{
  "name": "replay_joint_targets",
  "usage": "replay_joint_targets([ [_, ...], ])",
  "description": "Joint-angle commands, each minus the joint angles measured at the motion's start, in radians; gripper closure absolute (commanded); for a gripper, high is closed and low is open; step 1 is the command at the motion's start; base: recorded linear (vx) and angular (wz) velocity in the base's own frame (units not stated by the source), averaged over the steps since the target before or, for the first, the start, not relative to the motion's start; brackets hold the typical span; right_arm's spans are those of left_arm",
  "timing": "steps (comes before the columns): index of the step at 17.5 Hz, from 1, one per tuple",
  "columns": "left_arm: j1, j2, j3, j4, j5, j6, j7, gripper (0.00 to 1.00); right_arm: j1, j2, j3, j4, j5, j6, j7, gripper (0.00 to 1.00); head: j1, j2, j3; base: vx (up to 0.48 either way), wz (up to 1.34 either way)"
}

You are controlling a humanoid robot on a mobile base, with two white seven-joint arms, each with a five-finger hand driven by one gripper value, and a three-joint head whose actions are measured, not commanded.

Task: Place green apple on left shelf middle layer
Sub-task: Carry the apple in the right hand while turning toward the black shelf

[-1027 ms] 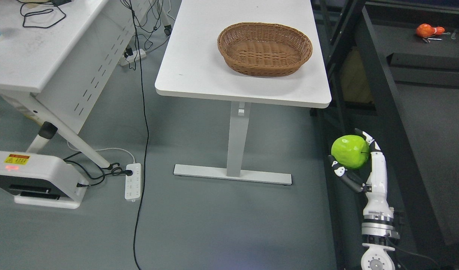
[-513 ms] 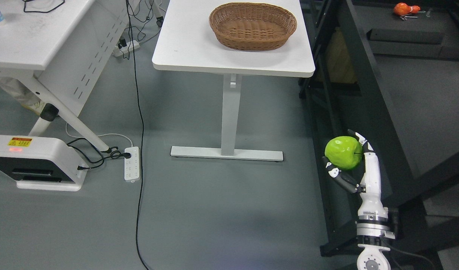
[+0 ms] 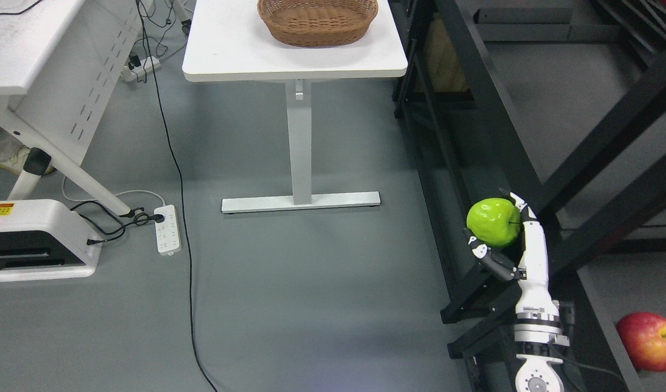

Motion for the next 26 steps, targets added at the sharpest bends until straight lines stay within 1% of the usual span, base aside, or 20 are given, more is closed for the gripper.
replay_joint_targets([
  [1,0.000,0.017,0.000,0.000,0.000,0.000,0.000,0.00,0.002,-0.017,0.009,0.001,0.001,0.000,0.001,1.00,0.0000,0.000,0.000,-0.186,-0.34],
  [6,0.000,0.017,0.000,0.000,0.000,0.000,0.000,0.00,0.000,-0.017,0.011,0.001,-0.001,0.000,0.001,1.00,0.0000,0.000,0.000,-0.166,-0.43],
  [12,0.000,0.017,0.000,0.000,0.000,0.000,0.000,0.00,0.000,-0.017,0.011,0.001,0.000,0.000,0.001,1.00,0.0000,0.000,0.000,-0.071,-0.61],
  [19,0.000,0.017,0.000,0.000,0.000,0.000,0.000,0.00,-0.001,-0.017,0.011,0.001,-0.001,0.000,0.001,1.00,0.0000,0.000,0.000,0.024,-0.76],
  [26,0.000,0.017,0.000,0.000,0.000,0.000,0.000,0.00,-0.001,-0.017,0.011,0.001,-0.001,0.001,0.003,1.00,0.0000,0.000,0.000,0.097,-0.81],
])
